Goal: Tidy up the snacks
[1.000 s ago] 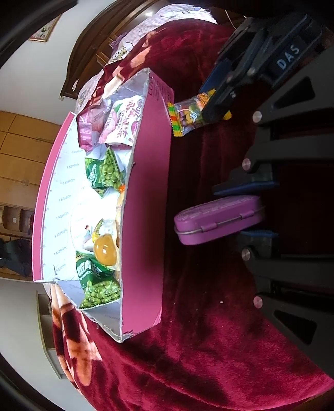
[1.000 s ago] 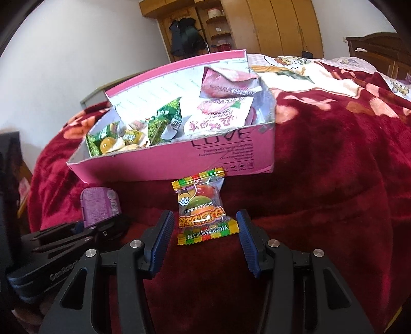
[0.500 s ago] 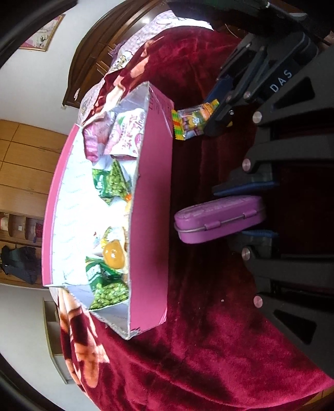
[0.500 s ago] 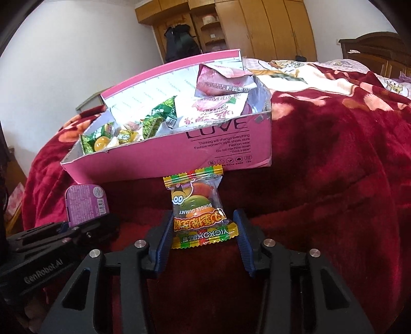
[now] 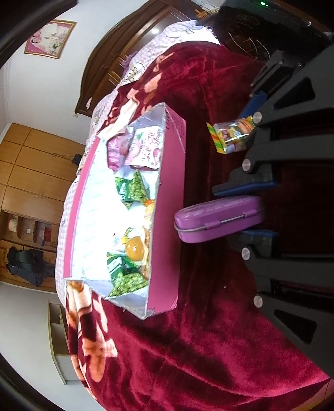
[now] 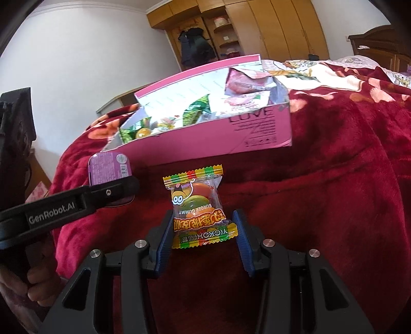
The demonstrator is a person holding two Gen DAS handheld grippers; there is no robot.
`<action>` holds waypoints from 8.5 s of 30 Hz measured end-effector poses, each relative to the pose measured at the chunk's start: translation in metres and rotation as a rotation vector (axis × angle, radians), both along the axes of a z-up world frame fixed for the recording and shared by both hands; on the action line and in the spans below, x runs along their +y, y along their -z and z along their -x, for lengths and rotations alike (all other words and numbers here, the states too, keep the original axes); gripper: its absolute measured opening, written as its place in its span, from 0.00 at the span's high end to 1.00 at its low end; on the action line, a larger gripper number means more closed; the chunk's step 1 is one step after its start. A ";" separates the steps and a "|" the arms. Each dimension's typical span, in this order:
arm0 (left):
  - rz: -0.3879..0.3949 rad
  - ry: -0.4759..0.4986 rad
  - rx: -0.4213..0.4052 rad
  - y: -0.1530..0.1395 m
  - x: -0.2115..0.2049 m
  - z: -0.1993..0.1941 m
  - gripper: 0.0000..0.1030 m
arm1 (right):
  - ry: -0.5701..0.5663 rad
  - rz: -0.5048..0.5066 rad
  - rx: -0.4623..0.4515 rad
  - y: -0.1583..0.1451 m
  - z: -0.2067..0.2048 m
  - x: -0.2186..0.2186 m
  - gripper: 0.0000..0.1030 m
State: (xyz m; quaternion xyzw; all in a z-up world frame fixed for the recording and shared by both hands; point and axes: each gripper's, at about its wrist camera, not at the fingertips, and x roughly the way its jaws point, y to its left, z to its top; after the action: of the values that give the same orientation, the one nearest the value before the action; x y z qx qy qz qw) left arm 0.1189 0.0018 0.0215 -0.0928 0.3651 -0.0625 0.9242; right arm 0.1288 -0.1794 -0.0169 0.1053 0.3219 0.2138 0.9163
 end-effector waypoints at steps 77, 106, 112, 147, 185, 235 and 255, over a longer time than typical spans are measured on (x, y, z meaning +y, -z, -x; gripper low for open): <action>-0.155 -0.056 -0.061 -0.048 -0.002 -0.180 0.77 | 0.072 0.061 -0.058 -0.092 -0.149 0.014 0.55; -0.139 -0.104 0.022 -0.017 0.010 -0.193 0.46 | 0.101 0.090 0.052 -0.046 -0.191 0.022 0.51; -0.162 -0.102 0.009 -0.021 0.007 -0.191 0.38 | 0.103 0.064 0.043 -0.051 -0.187 0.019 0.50; -0.208 -0.151 -0.107 -0.064 0.009 -0.086 0.34 | 0.080 0.037 -0.098 -0.100 -0.088 0.011 0.36; -0.202 -0.114 0.043 0.001 -0.003 -0.054 0.34 | 0.122 0.096 0.036 -0.048 -0.050 0.006 0.36; -0.202 -0.119 0.052 0.007 -0.004 -0.055 0.34 | 0.123 0.093 0.047 -0.044 -0.052 0.007 0.36; -0.201 -0.119 0.054 0.007 -0.004 -0.055 0.34 | 0.123 0.093 0.047 -0.045 -0.052 0.008 0.36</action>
State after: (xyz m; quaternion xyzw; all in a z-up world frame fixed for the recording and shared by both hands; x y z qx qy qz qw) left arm 0.1736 -0.0020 0.0143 -0.0227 0.3882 0.0319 0.9207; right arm 0.1811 -0.1713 0.0277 0.0873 0.3457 0.1396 0.9238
